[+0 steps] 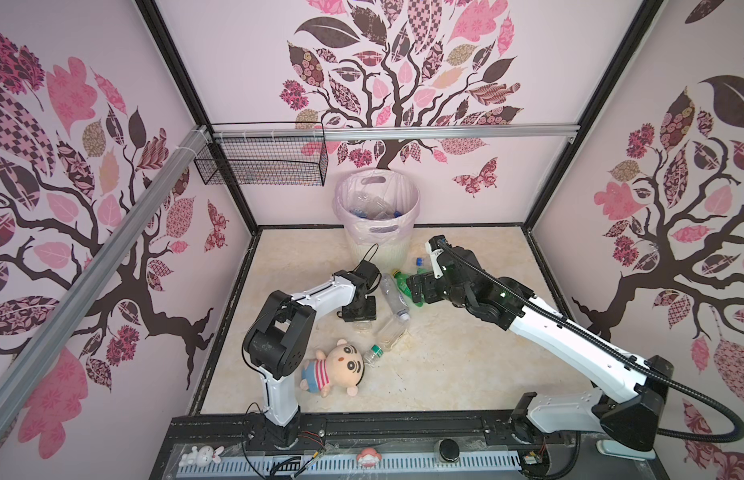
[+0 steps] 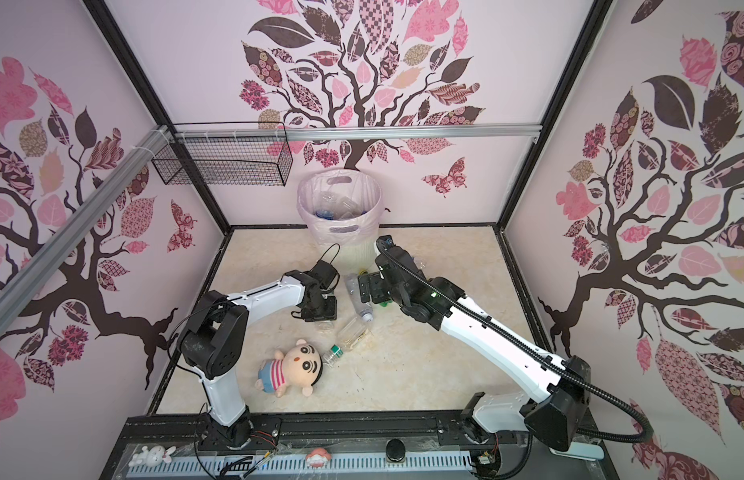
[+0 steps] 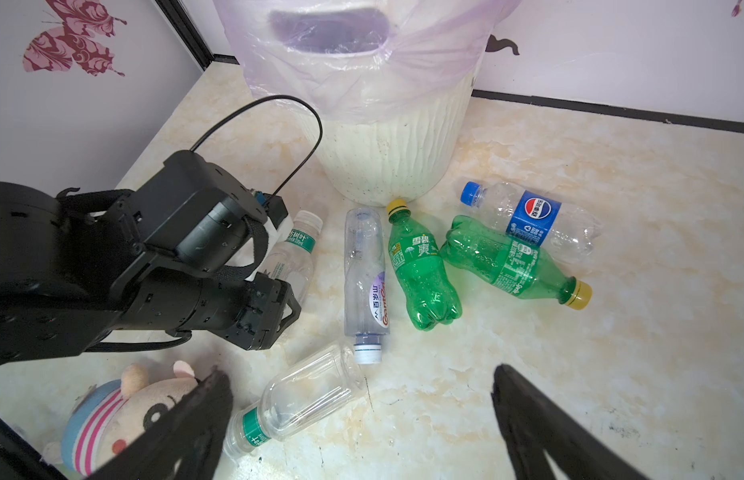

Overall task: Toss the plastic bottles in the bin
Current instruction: 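Close the left gripper around the clear green-labelled tea bottle's body, then lift the tea bottle with the left gripper while the right approaches its cap, then close the right gripper on the tea bottle's white cap while the left holds it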

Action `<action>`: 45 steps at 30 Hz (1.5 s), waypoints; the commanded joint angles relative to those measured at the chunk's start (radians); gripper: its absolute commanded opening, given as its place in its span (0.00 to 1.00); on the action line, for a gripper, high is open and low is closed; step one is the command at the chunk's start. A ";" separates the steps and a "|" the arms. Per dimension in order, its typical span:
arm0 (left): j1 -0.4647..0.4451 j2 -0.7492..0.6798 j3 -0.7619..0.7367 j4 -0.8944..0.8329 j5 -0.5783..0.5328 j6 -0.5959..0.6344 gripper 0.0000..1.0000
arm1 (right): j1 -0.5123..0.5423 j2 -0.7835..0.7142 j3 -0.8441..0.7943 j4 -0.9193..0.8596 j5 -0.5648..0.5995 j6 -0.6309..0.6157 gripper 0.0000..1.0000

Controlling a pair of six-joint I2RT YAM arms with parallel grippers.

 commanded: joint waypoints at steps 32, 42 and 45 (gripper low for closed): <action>-0.139 -0.471 0.071 0.196 0.275 0.123 0.48 | -0.232 0.180 0.295 -0.010 -0.491 0.290 0.93; -0.238 -0.404 0.167 0.179 0.240 0.160 0.48 | -0.232 0.189 0.281 0.005 -0.511 0.308 0.87; -0.239 -0.407 0.168 0.186 0.226 0.159 0.48 | -0.233 0.190 0.276 0.003 -0.506 0.312 0.84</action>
